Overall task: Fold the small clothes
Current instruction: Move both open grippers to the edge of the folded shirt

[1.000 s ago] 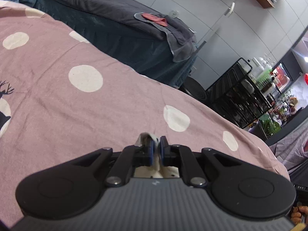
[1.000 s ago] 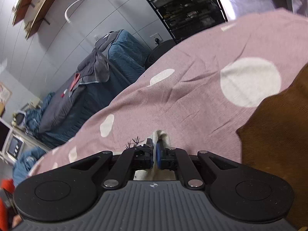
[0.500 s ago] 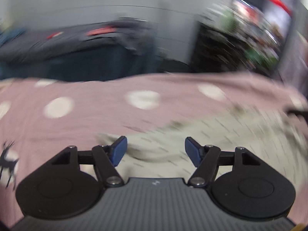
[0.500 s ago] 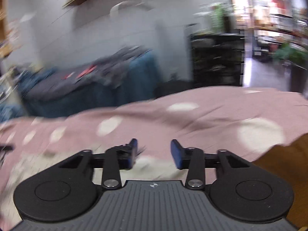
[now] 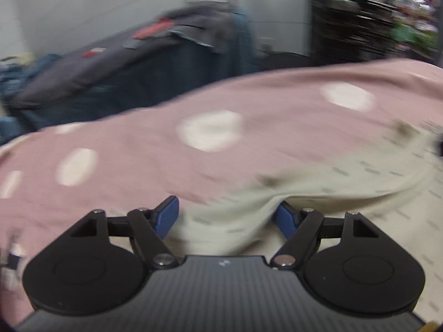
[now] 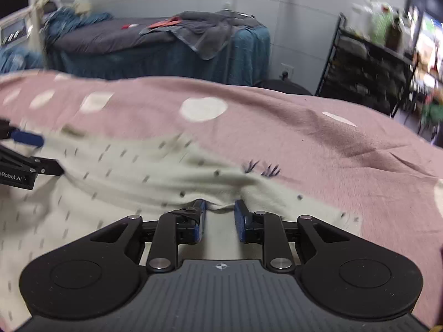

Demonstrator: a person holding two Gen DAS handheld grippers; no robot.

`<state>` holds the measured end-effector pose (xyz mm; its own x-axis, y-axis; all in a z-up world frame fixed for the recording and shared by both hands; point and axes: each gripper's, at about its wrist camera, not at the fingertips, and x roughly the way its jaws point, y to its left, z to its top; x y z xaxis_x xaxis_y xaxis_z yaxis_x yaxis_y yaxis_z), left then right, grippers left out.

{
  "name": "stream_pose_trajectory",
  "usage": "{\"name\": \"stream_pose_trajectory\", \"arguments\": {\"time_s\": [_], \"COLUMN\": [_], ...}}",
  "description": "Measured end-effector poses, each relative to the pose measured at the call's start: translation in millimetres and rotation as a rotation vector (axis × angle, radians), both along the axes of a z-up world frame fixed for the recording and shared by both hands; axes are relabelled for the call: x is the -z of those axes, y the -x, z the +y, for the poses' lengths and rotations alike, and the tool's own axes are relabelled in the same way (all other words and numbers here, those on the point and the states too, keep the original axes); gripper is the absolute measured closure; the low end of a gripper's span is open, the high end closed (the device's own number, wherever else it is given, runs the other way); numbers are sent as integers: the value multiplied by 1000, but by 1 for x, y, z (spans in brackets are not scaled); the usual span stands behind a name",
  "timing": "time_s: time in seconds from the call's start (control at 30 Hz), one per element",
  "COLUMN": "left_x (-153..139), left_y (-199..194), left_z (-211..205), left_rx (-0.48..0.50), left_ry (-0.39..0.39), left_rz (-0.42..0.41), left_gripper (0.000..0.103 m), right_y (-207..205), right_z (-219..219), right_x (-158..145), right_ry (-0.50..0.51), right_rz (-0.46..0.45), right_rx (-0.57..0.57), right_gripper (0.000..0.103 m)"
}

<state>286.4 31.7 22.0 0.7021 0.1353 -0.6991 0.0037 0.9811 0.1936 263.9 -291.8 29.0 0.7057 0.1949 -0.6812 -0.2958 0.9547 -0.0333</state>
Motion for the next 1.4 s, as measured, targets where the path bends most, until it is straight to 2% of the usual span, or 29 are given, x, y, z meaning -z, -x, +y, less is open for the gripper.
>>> {"name": "stream_pose_trajectory", "arguments": {"time_s": [0.03, 0.1, 0.13, 0.17, 0.23, 0.3, 0.37, 0.4, 0.47, 0.53, 0.57, 0.63, 0.67, 0.73, 0.8, 0.87, 0.9, 0.93, 1.0, 1.07, 1.2, 1.3, 1.4], "left_x": [-3, -15, -21, -29, -39, -44, -45, -43, -33, -16, -10, 3, 6, 6, -3, -17, -27, -35, -44, -45, -37, -35, -26], "left_y": [-5, -10, -8, -5, 3, 13, 20, 24, 29, 31, 31, 24, 19, 7, -6, -10, -7, -1, 14, 42, 126, 187, 224], "left_z": [9, 32, 42, 53, 66, 68, 58, 46, 21, -10, -22, -44, -52, -62, -66, -63, -58, -55, -55, -68, -118, -155, -191], "left_rx": [-60, -181, -203, -211, -216, -196, -77, -8, 104, 198, 227, 258, 251, 186, 75, -21, -42, -37, 34, 152, 428, 600, 716], "left_ry": [-41, -93, -84, -56, -26, -10, 37, 39, 11, -28, -49, -100, -124, -159, -177, -156, -111, -58, 43, 90, 49, 17, -26], "left_rz": [-18, -70, -94, -116, -142, -144, -117, -96, -34, 29, 50, 75, 70, 10, -42, -93, -127, -141, -110, -78, -93, -129, -95], "left_gripper": [19, 18, 16, 13, 10, 10, 10, 10, 10, 11, 11, 11, 10, 3, 0, 0, 0, 0, 0, 0, 0, 1, 12], "right_y": [-10, -27, -31, -32, -31, -27, -15, -8, 6, 10, 10, 7, 3, -14, -28, -36, -36, -35, -32, -29, -15, 0, 19], "right_z": [-3, -8, -16, -26, -50, -63, -62, -56, -37, -12, -2, 13, 17, 21, 22, 15, 8, 0, -15, -30, -62, -89, -101], "right_x": [-3, -12, -19, -26, -37, -39, -39, -37, -31, -16, -9, 5, 6, 6, 0, -13, -20, -28, -36, -38, -35, -32, -31], "right_ry": [-3, 59, 73, 40, -86, -146, -162, -162, -137, -77, -36, 33, 34, 34, 20, -14, -37, -66, -112, -132, -149, -251, -279], "right_rz": [-13, -61, -96, -122, -128, -104, -111, -112, -80, 9, 44, 48, 20, 3, -12, -58, -83, -99, -93, -47, 22, 104, 179], "right_rx": [15, 99, 167, 220, 272, 274, 216, 161, 19, -109, -138, -129, -113, -69, -22, 38, 73, 106, 122, 97, 125, 213, 249], "right_gripper": [66, 61, 50, 33, 11, 16, 34, 37, 49, 60, 60, 56, 43, 26, 28, 25, 20, 0, 0, 0, 0, 0, 0]}}
